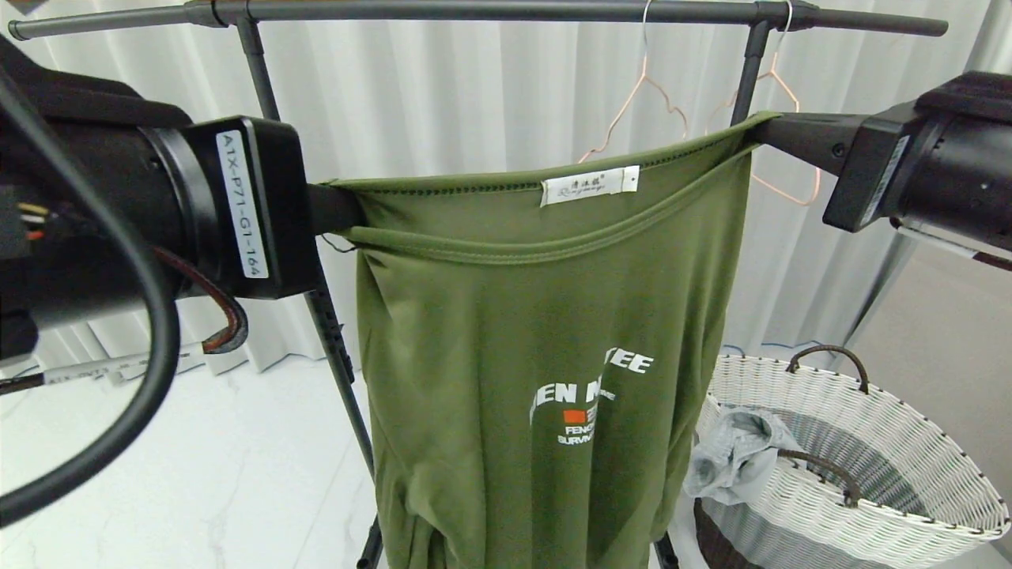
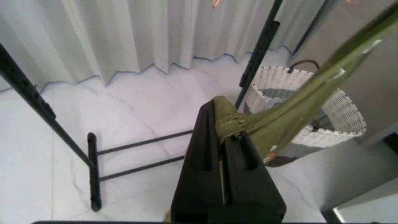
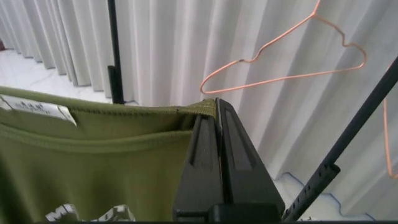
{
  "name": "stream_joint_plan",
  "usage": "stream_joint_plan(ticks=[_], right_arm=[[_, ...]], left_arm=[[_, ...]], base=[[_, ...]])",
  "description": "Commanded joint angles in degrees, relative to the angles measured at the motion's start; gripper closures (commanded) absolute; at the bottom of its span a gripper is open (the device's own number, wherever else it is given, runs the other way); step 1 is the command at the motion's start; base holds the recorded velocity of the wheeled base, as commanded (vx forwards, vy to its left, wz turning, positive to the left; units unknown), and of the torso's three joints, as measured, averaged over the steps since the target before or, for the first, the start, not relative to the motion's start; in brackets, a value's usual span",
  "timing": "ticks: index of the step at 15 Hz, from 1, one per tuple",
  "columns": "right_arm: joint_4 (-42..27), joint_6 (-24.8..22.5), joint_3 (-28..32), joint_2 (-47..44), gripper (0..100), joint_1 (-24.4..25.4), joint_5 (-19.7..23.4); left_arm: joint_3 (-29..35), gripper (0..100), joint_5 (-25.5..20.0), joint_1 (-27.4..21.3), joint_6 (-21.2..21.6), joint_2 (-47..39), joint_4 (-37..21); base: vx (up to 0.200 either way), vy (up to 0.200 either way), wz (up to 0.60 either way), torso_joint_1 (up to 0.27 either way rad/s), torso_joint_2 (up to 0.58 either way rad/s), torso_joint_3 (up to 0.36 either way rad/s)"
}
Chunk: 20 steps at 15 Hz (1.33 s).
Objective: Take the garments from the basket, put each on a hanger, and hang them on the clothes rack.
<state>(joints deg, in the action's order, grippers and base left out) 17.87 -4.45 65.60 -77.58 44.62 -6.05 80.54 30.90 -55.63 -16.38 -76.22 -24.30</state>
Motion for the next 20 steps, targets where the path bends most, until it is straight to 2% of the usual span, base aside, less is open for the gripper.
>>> stream_joint_plan(ticks=[1, 3, 6, 7, 8, 10, 11, 14, 18, 19, 20], right_arm=[[-0.03, -0.03, 0.06, -0.73, 100, 0.03, -0.02], [-0.21, -0.47, 0.32, -0.38, 100, 0.03, -0.19], [-1.00, -0.65, 0.06, 1.38, 100, -0.14, -0.72], [-1.52, -0.65, -0.82, 2.08, 100, -0.14, -1.51], [-1.61, -0.65, -2.58, 2.79, 100, -0.14, -2.57], [-1.26, -0.74, -5.74, 4.19, 100, -0.14, -3.09], [-1.26, -0.74, -5.48, 4.46, 100, -0.14, -3.01], [-1.26, -0.74, -5.13, 4.28, 100, -0.41, -3.01], [-1.52, -0.74, -5.48, 4.37, 100, -0.50, -3.09], [-1.52, -0.74, -5.92, 4.54, 0, -0.50, -3.18], [-1.61, -0.74, -6.62, 5.16, 0, -0.41, -3.18]], left_arm=[[-0.21, 100, 0.12, -0.36, 0.30, 1.07, 0.04], [0.32, 100, 0.21, 0.25, 2.67, -0.07, 1.36], [2.86, 100, 0.30, 4.65, 8.83, -5.61, 12.61], [2.51, 100, 0.39, 5.70, 9.53, -6.75, 13.66], [1.99, 100, 1.26, 6.49, 9.44, -7.46, 13.66], [1.02, 100, 7.07, 7.20, 9.18, -9.04, 13.92], [1.37, 100, 8.65, 7.11, 9.27, -9.21, 13.92], [1.37, 100, 8.56, 5.26, 9.18, -9.13, 14.01], [1.37, 100, 8.47, 5.18, 9.44, -8.95, 14.01], [1.20, 100, 8.47, 5.18, 9.44, -8.95, 14.01], [1.11, 100, 8.56, 5.26, 9.44, -8.95, 14.01]], base=[[0.000, 0.000, 0.00, 0.000, 0.00, 0.000], [0.000, 0.000, 0.00, 0.000, 0.00, 0.000], [0.000, 0.000, 0.00, 0.000, 0.00, 0.000], [0.000, 0.000, 0.00, 0.000, 0.00, 0.000], [0.000, 0.000, 0.00, 0.000, 0.00, 0.000], [0.000, 0.000, 0.00, 0.000, 0.00, 0.000], [0.000, 0.000, 0.00, 0.000, 0.00, 0.000], [0.000, 0.000, 0.00, 0.000, 0.00, 0.000], [0.000, 0.000, 0.00, 0.000, 0.00, 0.000], [0.000, 0.000, 0.00, 0.000, 0.00, 0.000], [0.000, 0.000, 0.00, 0.000, 0.00, 0.000]])
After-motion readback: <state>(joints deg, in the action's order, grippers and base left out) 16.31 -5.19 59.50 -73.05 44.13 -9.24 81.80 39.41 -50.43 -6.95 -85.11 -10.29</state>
